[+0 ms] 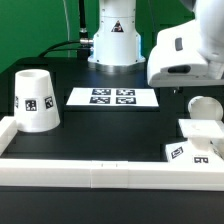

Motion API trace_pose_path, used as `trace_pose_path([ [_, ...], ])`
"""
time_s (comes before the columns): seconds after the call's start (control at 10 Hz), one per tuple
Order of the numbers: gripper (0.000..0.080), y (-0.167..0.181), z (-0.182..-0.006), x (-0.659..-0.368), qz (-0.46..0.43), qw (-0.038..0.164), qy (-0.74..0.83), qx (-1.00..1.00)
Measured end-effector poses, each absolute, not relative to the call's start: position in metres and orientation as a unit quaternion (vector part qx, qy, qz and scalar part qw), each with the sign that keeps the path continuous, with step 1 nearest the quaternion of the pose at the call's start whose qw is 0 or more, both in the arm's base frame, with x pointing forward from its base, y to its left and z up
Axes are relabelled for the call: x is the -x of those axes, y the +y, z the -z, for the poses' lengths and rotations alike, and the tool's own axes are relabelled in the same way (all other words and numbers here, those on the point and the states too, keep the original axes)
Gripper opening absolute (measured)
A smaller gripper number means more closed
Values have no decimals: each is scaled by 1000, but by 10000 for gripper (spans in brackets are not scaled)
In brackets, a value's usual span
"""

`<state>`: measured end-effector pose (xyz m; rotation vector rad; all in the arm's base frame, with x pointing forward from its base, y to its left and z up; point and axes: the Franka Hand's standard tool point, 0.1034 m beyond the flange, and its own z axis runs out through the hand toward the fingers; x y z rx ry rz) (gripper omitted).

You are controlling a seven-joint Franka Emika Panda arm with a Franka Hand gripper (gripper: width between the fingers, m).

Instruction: Assemble lamp

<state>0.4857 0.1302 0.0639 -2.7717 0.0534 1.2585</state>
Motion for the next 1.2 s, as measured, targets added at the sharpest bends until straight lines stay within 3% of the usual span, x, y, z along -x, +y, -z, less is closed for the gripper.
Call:
trace_pose_path([
  [1.2, 698, 142, -17, -484, -426, 47, 13, 903],
])
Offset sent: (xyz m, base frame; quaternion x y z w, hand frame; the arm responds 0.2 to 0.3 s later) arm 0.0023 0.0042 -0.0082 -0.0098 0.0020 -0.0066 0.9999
